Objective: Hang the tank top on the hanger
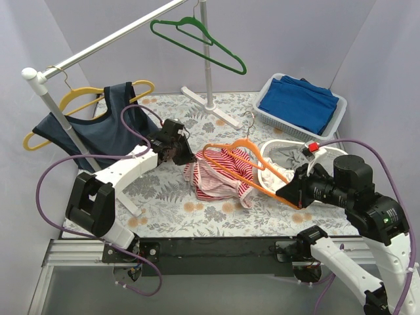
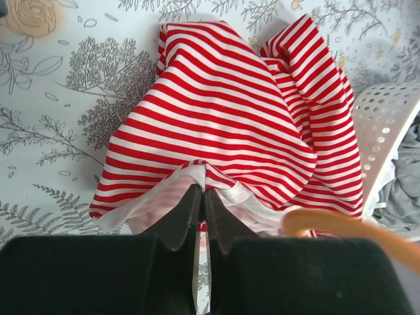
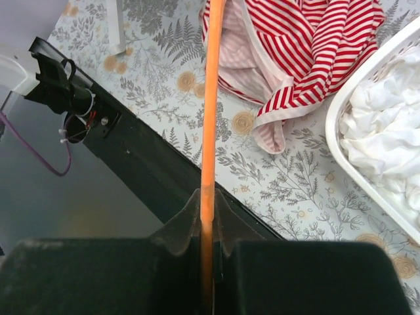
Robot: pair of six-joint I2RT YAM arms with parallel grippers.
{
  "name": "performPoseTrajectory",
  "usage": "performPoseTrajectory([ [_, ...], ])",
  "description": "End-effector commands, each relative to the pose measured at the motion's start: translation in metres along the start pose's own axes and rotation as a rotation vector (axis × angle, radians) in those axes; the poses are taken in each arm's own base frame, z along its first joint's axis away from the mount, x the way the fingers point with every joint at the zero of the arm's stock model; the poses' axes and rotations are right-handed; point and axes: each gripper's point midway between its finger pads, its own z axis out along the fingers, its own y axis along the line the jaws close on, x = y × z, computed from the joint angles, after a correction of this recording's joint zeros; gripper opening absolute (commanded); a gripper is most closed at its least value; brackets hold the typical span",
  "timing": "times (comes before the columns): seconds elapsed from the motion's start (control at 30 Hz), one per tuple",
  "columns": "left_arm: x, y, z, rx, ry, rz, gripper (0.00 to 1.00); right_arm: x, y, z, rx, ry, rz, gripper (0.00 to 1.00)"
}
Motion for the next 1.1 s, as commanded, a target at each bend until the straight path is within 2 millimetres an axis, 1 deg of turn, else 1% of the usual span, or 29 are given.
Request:
performPoseTrajectory([
  [0.0,-0.017,-0.015,-0.008,0.041,-0.024,0.015,0.0,0.013,0.01,-0.002,-0.067,0.025,0.004,0.01],
  [0.07,-0.018,-0.015,-0.009,0.042,-0.025,0.017,0.0,0.02,0.008,0.001,-0.067,0.043,0.018,0.01],
  [0.13,-0.018,-0.016,-0.011,0.048,-0.03,0.021,0.0,0.032,0.006,0.009,-0.089,0.083,0.031,0.01],
  [0.23,-0.02,-0.019,-0.017,0.061,-0.04,0.021,0.0,0.04,0.001,0.02,-0.091,0.091,0.041,0.01],
  [0.27,-0.021,-0.021,-0.02,0.071,-0.044,0.024,0.0,0.039,0.002,0.02,-0.106,0.081,0.039,0.01],
  [0.37,-0.019,-0.025,-0.028,0.096,-0.04,0.031,0.0,0.048,-0.003,0.034,-0.122,0.082,0.044,0.01],
  [0.43,-0.015,-0.025,-0.032,0.108,-0.034,0.048,0.0,0.045,0.004,0.04,-0.188,0.027,0.022,0.01],
  [0.5,-0.013,-0.022,-0.035,0.102,-0.03,0.069,0.0,0.049,0.003,0.044,-0.208,0.02,0.01,0.01],
  [0.57,-0.012,-0.018,-0.042,0.093,-0.038,0.086,0.0,0.045,0.007,0.041,-0.228,-0.007,-0.019,0.01],
  [0.67,-0.007,-0.01,-0.043,0.07,-0.031,0.094,0.03,0.04,0.014,0.034,-0.251,-0.037,-0.049,0.01],
  [0.77,-0.005,-0.002,-0.043,0.044,-0.035,0.097,0.16,0.037,0.019,0.031,-0.277,-0.05,-0.067,0.01],
  [0.8,-0.006,-0.002,-0.045,0.042,-0.044,0.096,0.25,0.038,0.02,0.031,-0.287,-0.05,-0.067,0.01],
  [0.83,-0.007,-0.002,-0.045,0.041,-0.048,0.101,0.3,0.038,0.021,0.031,-0.29,-0.052,-0.068,0.01],
  [0.87,-0.009,-0.002,-0.048,0.04,-0.06,0.103,0.35,0.043,0.018,0.036,-0.291,-0.039,-0.059,0.01],
  [0.97,-0.011,-0.004,-0.051,0.045,-0.067,0.114,0.37,0.05,0.011,0.048,-0.291,-0.032,-0.044,0.01],
  [1.0,-0.011,-0.004,-0.053,0.044,-0.068,0.121,0.4,0.05,0.01,0.051,-0.29,-0.036,-0.033,0.01],
  [1.03,-0.013,-0.004,-0.054,0.039,-0.072,0.126,0.53,0.049,0.009,0.053,-0.286,-0.044,-0.03,0.01],
  [1.07,-0.01,0.001,-0.055,0.019,-0.066,0.126,0.55,0.051,0.006,0.057,-0.28,-0.048,-0.022,0.01],
])
